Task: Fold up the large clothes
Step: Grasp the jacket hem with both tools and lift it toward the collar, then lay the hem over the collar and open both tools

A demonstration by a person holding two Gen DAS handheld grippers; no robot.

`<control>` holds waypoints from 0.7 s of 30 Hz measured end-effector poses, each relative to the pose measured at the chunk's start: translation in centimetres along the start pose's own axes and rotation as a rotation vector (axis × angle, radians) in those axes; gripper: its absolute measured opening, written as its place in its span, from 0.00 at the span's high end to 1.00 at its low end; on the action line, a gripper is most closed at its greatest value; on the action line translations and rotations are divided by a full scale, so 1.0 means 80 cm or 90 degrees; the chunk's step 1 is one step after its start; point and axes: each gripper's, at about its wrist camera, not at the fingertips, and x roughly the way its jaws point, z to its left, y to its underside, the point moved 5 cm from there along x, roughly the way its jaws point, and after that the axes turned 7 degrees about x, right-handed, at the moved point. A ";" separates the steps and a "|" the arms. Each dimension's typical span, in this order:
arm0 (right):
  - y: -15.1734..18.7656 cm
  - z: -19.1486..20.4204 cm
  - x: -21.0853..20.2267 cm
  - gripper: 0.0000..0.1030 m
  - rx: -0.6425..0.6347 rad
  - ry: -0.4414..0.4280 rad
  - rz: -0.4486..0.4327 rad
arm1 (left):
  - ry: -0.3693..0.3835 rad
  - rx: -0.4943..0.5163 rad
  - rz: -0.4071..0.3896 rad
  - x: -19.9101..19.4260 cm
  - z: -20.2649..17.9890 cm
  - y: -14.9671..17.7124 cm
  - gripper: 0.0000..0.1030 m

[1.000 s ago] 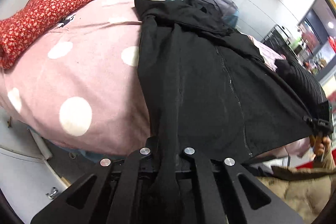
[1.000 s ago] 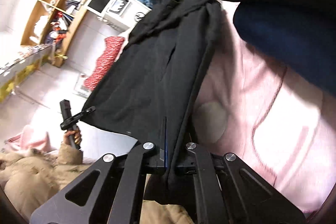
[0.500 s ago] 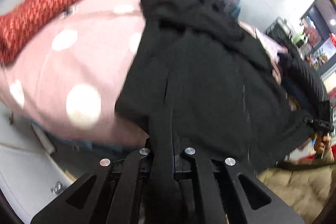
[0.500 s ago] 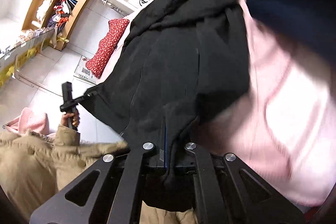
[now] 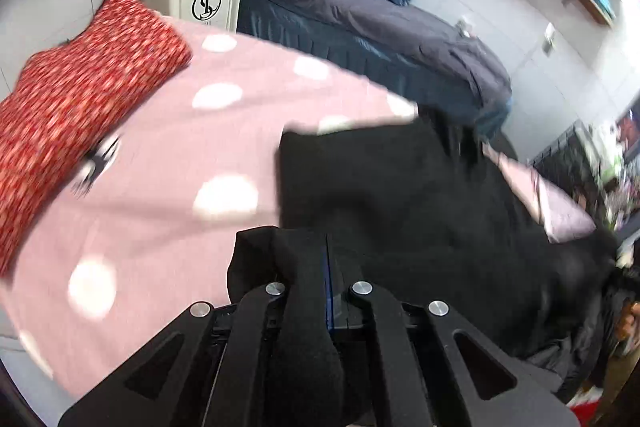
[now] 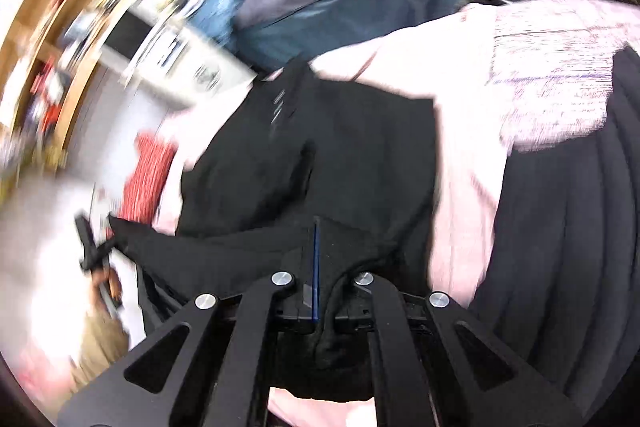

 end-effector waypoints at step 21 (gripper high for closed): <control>-0.179 -0.137 0.112 0.38 0.477 -0.162 -0.064 | 0.026 -0.192 0.003 0.062 0.115 -0.079 0.15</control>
